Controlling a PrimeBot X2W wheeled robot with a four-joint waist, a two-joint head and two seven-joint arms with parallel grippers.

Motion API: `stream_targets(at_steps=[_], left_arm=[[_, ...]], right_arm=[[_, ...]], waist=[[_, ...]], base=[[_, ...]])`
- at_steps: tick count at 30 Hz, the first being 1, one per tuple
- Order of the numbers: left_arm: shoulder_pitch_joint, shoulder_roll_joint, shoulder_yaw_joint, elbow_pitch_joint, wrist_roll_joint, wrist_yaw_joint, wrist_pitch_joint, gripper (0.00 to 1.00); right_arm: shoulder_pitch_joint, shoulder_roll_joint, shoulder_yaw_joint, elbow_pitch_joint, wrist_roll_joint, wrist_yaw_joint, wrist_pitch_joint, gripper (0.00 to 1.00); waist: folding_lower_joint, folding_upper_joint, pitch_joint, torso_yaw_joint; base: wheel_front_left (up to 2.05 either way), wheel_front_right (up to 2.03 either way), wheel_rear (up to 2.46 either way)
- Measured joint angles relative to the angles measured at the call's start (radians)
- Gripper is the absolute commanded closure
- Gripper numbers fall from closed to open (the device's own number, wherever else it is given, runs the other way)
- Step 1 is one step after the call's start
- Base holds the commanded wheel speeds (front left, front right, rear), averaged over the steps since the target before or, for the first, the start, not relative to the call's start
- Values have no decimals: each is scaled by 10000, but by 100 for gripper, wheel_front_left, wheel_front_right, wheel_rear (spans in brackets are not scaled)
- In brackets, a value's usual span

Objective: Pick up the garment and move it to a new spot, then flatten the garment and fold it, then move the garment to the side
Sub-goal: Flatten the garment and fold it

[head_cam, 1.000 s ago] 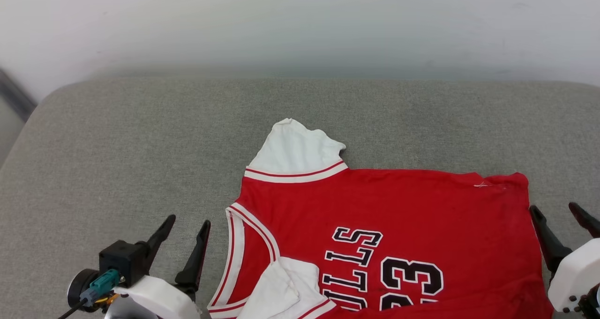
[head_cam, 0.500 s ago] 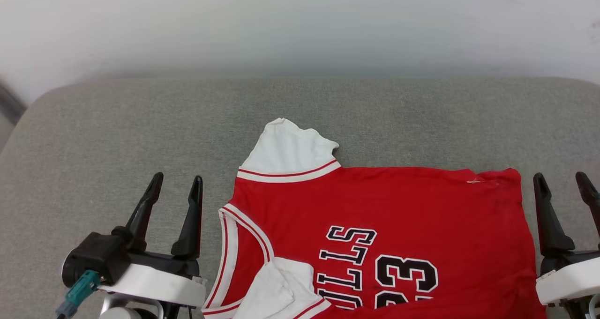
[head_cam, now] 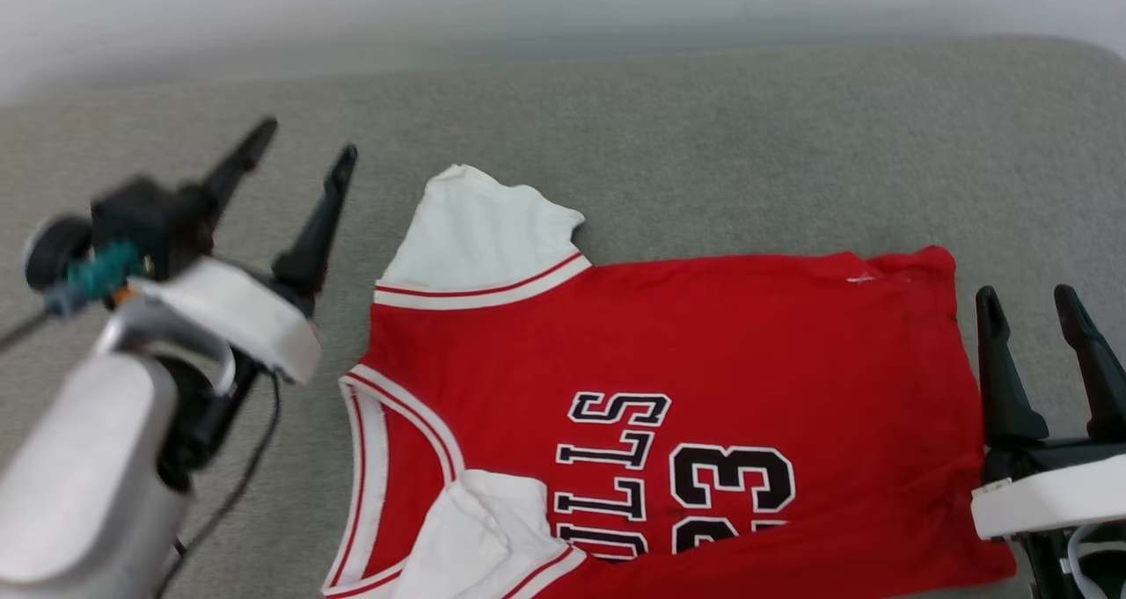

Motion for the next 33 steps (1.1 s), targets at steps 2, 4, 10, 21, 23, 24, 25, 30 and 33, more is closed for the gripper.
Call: stream_targets(at_steps=[2,4,10,21,23,24,25,30,33], left_arm=[[-818,295,-144,270,-180,-228,965,0],[-1634,543,-445,619,-422,-433,2090,0],[-3677,834,-1212,1866,-1273,-633,5166,0],[-5850,1666,-2491,3703,-2130,-683,8433,0],[-5857,1787,-2566,4000,-2320,-683,8913,0],[-5860,1841,-2615,4082,-2380,-683,9104,0],[-5889,1885,-2646,4159,-2412,-683,9242,0],[-6057,2042,-2623,4263,-2688,-654,9779,0],[-6075,2128,-2665,4176,-2778,-654,10076,80]], right_arm=[[-110,31,46,56,0,-2,-77,0],[-251,73,81,77,2,0,-153,0],[-501,178,349,215,13,0,-282,0],[-1214,324,1275,677,81,0,-1012,0],[-1295,336,1388,769,111,0,-1057,0],[-1329,343,1438,834,134,0,-1104,0],[-1365,353,1494,905,163,0,-1131,0],[-1416,370,1590,1229,253,0,-1377,0],[-1421,376,1601,1411,305,0,-1536,0]], waist=[[0,0,247,-187],[0,0,502,-374],[1,0,1223,-798],[1,0,2421,-2169],[1,0,2586,-2398],[1,0,2673,-2496],[1,0,2762,-2587],[0,0,3097,-2909],[0,0,3213,-2982]], base=[[0,0,0],[0,0,0],[0,0,0],[0,0,0],[0,0,0],[0,0,0],[0,0,0],[0,0,0],[0,0,0]])
